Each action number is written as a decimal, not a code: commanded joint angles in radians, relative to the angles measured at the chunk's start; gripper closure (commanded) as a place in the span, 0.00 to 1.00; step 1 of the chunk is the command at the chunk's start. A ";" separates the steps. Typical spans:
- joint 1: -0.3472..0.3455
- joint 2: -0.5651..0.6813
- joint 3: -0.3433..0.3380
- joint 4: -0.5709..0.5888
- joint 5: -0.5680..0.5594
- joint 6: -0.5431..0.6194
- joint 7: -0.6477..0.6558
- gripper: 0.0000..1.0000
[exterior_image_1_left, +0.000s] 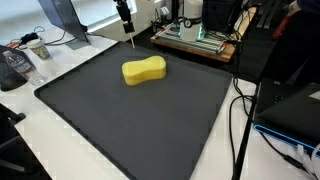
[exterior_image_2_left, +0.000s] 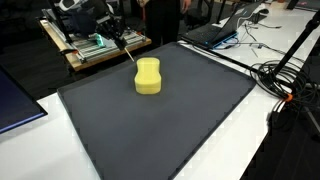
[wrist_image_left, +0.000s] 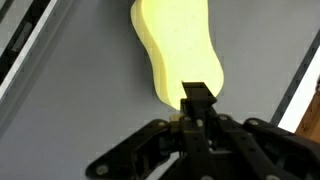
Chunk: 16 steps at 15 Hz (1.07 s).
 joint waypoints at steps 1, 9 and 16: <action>0.035 -0.102 0.070 -0.044 -0.140 0.021 0.104 0.97; 0.119 -0.098 0.222 0.034 -0.365 -0.001 0.263 0.87; 0.128 -0.068 0.271 0.083 -0.434 0.017 0.332 0.97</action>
